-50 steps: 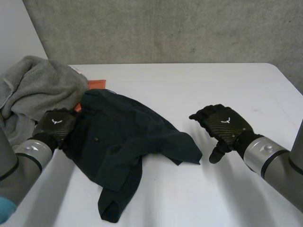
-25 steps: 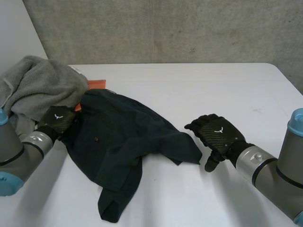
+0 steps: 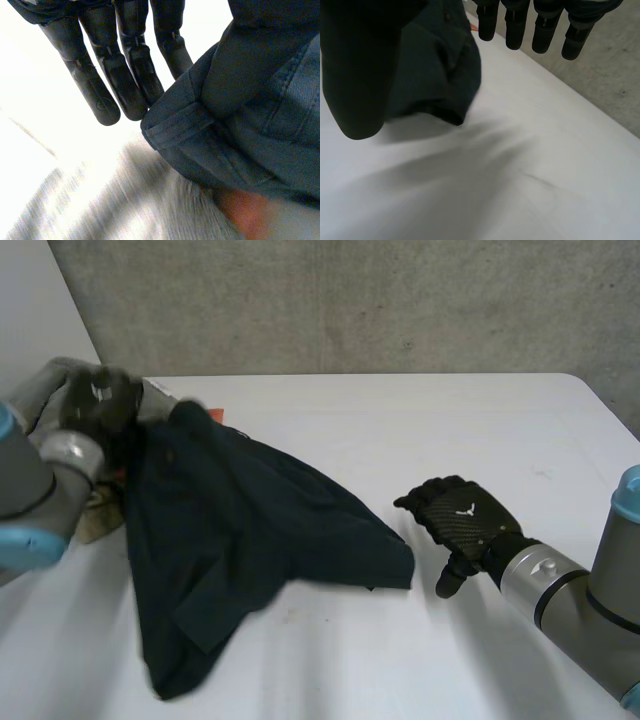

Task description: Fold the laundry.

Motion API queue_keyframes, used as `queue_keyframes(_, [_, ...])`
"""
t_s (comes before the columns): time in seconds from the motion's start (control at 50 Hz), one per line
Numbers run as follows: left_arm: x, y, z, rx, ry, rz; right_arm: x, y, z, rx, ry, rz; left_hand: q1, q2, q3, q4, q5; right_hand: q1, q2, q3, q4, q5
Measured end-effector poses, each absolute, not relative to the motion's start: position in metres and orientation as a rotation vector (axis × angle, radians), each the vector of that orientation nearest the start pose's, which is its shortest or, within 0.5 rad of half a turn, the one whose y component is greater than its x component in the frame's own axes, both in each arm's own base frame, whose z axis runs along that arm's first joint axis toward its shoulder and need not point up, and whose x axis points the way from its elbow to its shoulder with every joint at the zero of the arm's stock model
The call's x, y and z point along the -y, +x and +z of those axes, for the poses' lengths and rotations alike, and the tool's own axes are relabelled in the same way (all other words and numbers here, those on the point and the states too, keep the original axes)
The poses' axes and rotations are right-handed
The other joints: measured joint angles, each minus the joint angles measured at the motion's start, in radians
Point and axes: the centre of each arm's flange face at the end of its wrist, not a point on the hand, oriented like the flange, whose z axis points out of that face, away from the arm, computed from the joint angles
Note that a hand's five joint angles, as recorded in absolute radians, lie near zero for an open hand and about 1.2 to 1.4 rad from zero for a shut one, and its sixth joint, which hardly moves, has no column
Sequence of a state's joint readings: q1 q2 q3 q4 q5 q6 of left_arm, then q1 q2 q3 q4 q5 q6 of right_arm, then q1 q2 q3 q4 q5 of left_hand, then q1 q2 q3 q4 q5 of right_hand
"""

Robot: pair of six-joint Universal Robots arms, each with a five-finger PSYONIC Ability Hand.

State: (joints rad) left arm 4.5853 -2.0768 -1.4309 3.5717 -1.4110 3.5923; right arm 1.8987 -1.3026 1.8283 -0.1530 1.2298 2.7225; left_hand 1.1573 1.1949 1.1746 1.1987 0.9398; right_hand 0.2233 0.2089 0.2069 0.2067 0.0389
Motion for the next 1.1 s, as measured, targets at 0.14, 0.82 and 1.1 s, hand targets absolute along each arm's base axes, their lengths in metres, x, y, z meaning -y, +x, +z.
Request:
queue_keyframes(0.14, [0.368, -0.256, 0.307, -1.8, 0.613, -2.675, 0.246, 0.238, 0.187, -2.14, -1.019, -1.747, 0.0, 0.0, 0.001, 0.0, 0.0, 0.0, 0.0, 0.0, 0.0, 0.0])
queue_keyframes(0.82, [0.199, -0.327, 0.255, -2.169, 1.282, -2.636, 0.268, 0.211, 0.213, -2.222, -0.983, -1.765, -0.839, -0.866, -0.845, -0.875, -0.254, 0.0, 0.0, 0.0, 0.0, 0.0])
queue_keyframes(1.1, [0.251, -0.239, 0.202, -2.529, 1.083, -1.958, 0.204, 0.239, 0.196, -2.23, -1.211, -1.455, -0.747, -0.781, -0.762, -0.783, -0.254, 0.0, 0.0, 0.0, 0.0, -0.002])
